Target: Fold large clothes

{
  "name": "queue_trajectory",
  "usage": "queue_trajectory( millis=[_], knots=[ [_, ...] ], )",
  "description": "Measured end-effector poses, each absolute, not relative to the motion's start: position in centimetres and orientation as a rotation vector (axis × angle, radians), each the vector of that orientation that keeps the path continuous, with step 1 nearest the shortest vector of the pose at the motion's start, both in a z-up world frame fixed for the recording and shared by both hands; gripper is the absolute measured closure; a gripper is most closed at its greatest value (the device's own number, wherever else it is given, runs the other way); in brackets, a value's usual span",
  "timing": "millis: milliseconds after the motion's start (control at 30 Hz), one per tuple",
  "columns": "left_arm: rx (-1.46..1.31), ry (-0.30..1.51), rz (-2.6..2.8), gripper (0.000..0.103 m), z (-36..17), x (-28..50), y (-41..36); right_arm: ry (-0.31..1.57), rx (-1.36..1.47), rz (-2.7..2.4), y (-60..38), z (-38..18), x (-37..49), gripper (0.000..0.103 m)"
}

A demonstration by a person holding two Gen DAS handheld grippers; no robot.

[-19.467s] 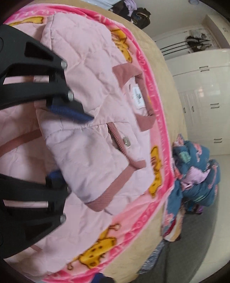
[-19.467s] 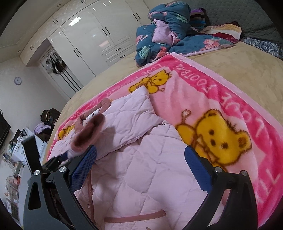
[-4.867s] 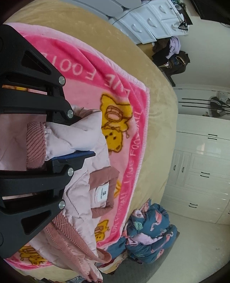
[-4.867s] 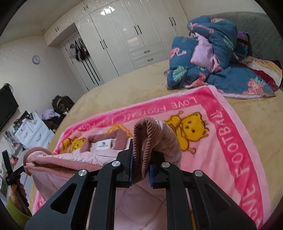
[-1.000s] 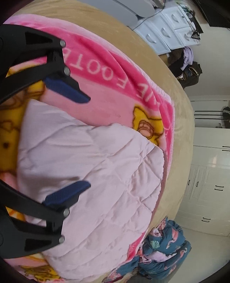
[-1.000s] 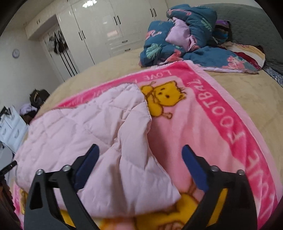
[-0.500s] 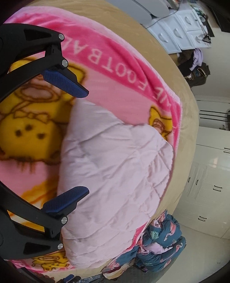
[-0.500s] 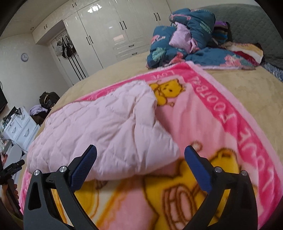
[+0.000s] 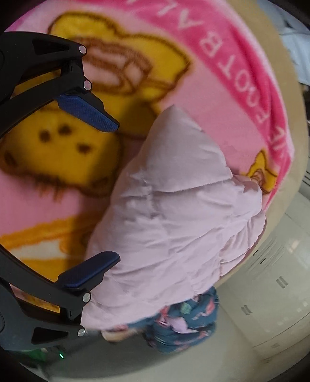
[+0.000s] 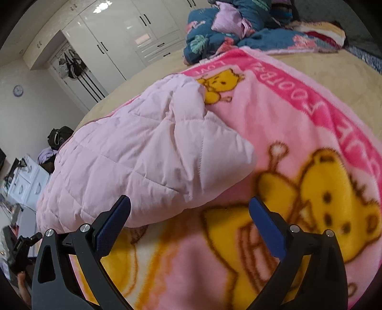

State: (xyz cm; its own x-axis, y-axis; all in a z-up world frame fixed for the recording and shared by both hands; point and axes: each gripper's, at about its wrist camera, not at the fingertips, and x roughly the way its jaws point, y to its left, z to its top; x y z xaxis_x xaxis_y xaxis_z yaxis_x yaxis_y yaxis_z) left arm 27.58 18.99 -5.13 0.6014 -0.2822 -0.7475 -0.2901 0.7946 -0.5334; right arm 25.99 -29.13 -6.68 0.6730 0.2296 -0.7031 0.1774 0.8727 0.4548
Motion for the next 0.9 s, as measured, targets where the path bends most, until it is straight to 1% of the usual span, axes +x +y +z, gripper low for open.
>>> queue_trajectory(
  millis=[233, 500, 733, 900],
  knots=[
    [-0.831, 0.932, 0.009, 0.009, -6.1, 30.3, 19.1, 0.874, 0.678, 0.034, -29.4, -8.5, 27.6, 0.004],
    [-0.859, 0.927, 0.08, 0.008, -7.2, 32.7, 19.2, 0.855, 0.772, 0.032, -30.0, -9.3, 29.9, 0.004],
    [-0.9, 0.885, 0.087, 0.008, -8.3, 33.4, 19.3, 0.85, 0.895, 0.029, -30.3, -10.8, 31.8, 0.004],
    [-0.895, 0.86, 0.106, 0.008, -8.5, 33.8, 19.0, 0.82, 0.894, 0.021, -29.8, -11.1, 32.7, 0.004]
  ],
)
